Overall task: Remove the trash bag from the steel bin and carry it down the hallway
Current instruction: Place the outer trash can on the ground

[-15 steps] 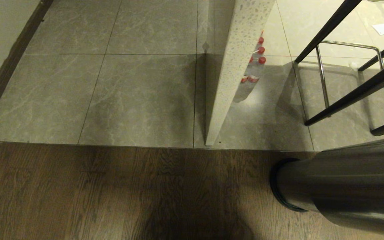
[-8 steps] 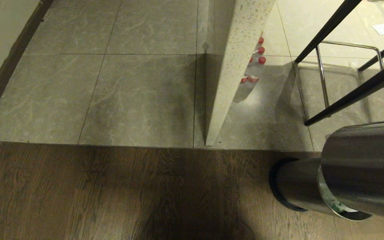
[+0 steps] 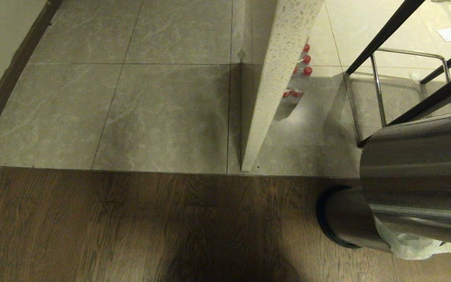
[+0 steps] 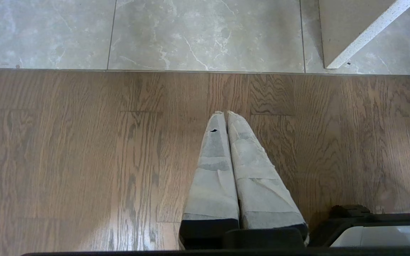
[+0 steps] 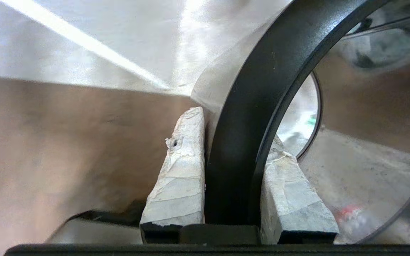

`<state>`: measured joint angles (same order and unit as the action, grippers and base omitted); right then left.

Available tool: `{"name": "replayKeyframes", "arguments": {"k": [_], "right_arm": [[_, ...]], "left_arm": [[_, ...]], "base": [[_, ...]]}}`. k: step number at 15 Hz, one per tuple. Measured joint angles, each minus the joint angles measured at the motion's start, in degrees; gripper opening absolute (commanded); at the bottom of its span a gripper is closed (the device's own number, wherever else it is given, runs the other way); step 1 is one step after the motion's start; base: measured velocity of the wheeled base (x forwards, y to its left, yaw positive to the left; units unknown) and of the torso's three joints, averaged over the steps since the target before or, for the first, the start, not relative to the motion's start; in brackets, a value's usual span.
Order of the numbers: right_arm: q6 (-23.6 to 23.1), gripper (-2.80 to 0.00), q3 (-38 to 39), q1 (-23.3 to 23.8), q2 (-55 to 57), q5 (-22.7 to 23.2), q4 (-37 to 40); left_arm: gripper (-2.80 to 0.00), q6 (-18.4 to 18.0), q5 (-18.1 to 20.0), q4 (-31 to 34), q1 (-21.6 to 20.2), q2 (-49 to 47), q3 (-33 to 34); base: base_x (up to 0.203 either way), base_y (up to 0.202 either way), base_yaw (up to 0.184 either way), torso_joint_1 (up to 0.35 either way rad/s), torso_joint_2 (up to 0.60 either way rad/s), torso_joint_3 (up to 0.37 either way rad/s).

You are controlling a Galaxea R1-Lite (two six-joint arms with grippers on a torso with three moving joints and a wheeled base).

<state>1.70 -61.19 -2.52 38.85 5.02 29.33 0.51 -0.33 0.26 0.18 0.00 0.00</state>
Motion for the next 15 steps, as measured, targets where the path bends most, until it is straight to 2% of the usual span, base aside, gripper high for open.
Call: {"name": "replayKeyframes", "arguments": {"k": [4,7,10,15], "right_arm": [[3.92,-2.80,-1.86,-0.11,2.25,7.47,0.06],[4.25,-2.80,-2.42,-0.11,6.26,8.46,-1.00],[4.73,-2.80,-2.45,-0.60,12.23,9.41,-5.49],[9.16,-2.80,-3.56,-6.68,21.42,10.35,-9.68]], "left_arm": [[-2.80,0.00,0.00,0.00,-0.02,0.00,0.00],[-2.80,0.00,0.02,-0.02,0.02,0.00,0.00],[-2.80,-0.02,0.00,-0.03,-0.02,0.00,0.00],[-2.80,0.00,0.00,0.00,0.02,0.00,0.00]], "base": [[0.000,0.000,0.000,0.000,0.00,0.000],[0.000,0.000,0.000,0.000,0.00,0.000],[0.000,0.000,0.000,0.000,0.00,0.000],[0.000,0.000,0.000,0.000,0.00,0.000]]}}
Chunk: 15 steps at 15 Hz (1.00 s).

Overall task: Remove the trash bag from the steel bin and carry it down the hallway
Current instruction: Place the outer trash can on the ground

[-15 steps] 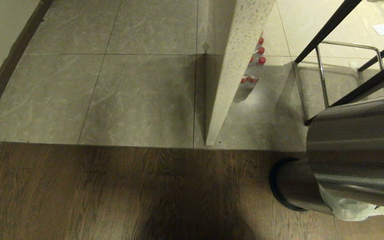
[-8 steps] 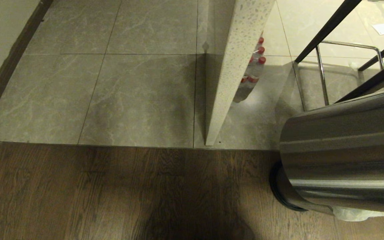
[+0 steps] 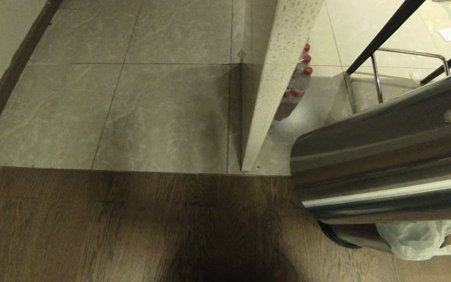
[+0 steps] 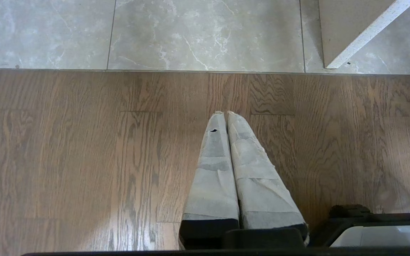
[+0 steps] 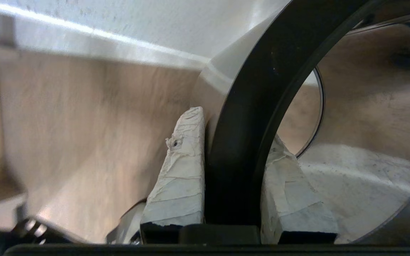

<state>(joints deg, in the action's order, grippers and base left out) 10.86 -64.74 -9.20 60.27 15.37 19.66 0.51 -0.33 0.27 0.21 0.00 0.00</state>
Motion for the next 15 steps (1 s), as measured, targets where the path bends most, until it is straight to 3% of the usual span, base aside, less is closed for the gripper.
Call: {"name": "replayKeyframes", "arguments": {"k": [6,11,15], "right_arm": [[-0.54,-2.80,0.20,-1.74,11.45,-1.52,-7.29],[-0.75,-2.80,-0.79,-1.89,24.80,-7.38,-19.24],[-0.94,-2.80,-5.54,-3.38,36.01,-15.13,-25.67]], "left_arm": [[-2.80,-0.01,0.02,0.00,-0.02,0.00,0.00],[-2.80,-0.02,0.00,0.00,-0.05,0.00,0.00],[-2.80,-0.02,0.00,0.00,-0.02,0.00,0.00]], "base": [[0.000,0.000,0.000,0.000,0.00,0.000],[0.000,0.000,0.000,0.000,0.00,0.000],[0.000,0.000,0.000,0.000,0.00,0.000]]}}
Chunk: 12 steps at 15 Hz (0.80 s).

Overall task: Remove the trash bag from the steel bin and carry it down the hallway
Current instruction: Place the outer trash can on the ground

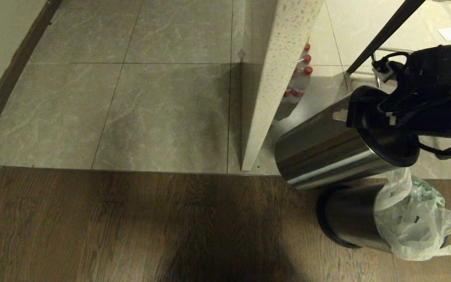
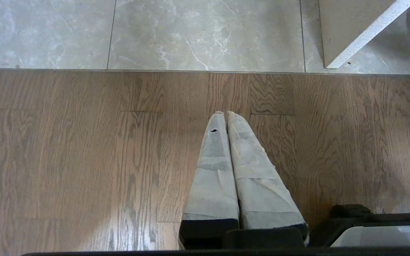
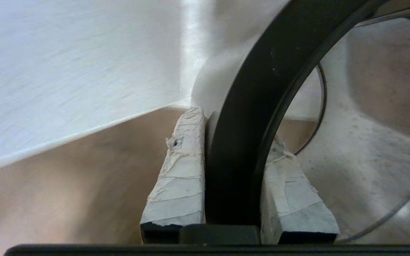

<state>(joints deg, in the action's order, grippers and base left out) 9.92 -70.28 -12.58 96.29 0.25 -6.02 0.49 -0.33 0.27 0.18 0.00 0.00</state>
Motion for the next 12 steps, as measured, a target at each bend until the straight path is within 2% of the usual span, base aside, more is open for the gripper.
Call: {"name": "replayKeyframes", "arguments": {"k": [3,4,5,9,12], "right_arm": [[-1.52,-2.80,-5.41,-2.27,7.76,-1.51,-2.60],[-3.13,-2.35,-7.31,-3.11,10.24,-1.76,-3.26],[-5.02,0.00,-8.71,-3.85,12.34,-2.25,-3.69],[-6.27,0.00,-8.76,-5.28,16.28,-7.41,-3.89],[-6.29,0.00,-6.40,-5.55,13.92,-8.18,-3.35]], "left_arm": [[-2.80,0.02,0.02,0.00,-0.02,0.00,0.00],[-2.80,0.02,0.02,0.00,-0.01,0.00,0.00],[-2.80,0.00,0.02,0.00,0.02,0.00,0.00],[-2.80,0.02,0.02,-0.02,-0.02,0.00,0.00],[-2.80,0.04,0.00,0.00,-0.02,0.00,0.00]], "base": [[0.000,0.000,0.000,0.000,0.00,0.000],[0.000,0.000,0.000,0.000,0.00,0.000],[0.000,0.000,0.000,0.000,0.00,0.000],[0.000,0.000,0.000,0.000,0.00,0.000],[0.000,0.000,0.000,0.000,0.00,0.000]]}}
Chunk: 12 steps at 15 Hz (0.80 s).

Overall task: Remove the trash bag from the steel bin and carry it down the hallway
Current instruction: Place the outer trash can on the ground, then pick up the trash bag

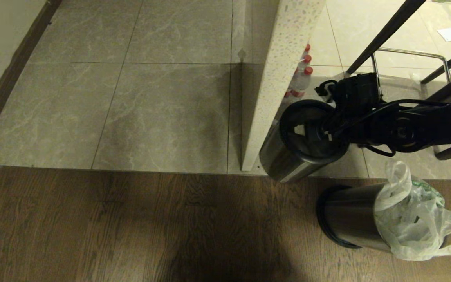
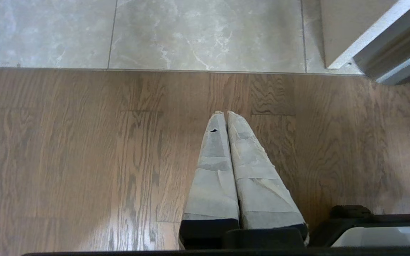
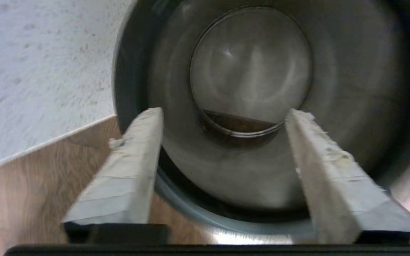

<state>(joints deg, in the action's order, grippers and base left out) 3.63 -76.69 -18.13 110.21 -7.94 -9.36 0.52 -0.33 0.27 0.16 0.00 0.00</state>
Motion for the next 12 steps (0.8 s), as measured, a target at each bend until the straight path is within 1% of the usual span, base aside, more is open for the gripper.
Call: {"name": "replayKeyframes", "arguments": {"k": [3,4,5,7,8,10,12], "right_arm": [[-0.09,0.00,5.07,-0.09,-6.26,0.06,0.16],[-0.06,-1.63,7.24,-0.11,-9.32,0.13,0.33],[-0.05,-2.80,9.62,-0.11,-12.52,0.15,0.59],[-0.02,-2.80,15.54,-0.12,-19.22,-0.45,2.39],[-0.05,-2.80,19.17,-0.12,-22.97,-1.69,4.56],[0.02,-2.80,26.14,-0.12,-30.16,-5.96,10.90],[0.52,-2.80,32.25,-0.06,-36.33,-11.22,19.84]], "left_arm": [[-2.80,-0.01,0.02,0.00,0.00,0.00,0.00],[-2.80,-0.01,0.00,0.00,0.00,0.00,0.00],[-2.80,-0.01,0.02,0.00,0.06,0.00,0.00],[-2.80,-0.01,0.00,0.00,0.02,0.00,0.00],[-2.80,0.00,0.02,-0.02,0.00,0.00,0.00],[-2.80,0.00,0.02,0.00,0.00,0.00,0.00],[-2.80,-0.01,0.00,0.00,0.05,0.00,0.00]], "base": [[0.000,0.000,0.000,0.000,0.00,0.000],[0.000,0.000,0.000,0.000,0.00,0.000],[0.000,0.000,0.000,0.000,0.00,0.000],[0.000,0.000,0.000,0.000,0.00,0.000],[0.000,0.000,0.000,0.000,0.00,0.000],[0.000,0.000,0.000,0.000,0.00,0.000],[0.000,0.000,0.000,0.000,0.00,0.000]]}}
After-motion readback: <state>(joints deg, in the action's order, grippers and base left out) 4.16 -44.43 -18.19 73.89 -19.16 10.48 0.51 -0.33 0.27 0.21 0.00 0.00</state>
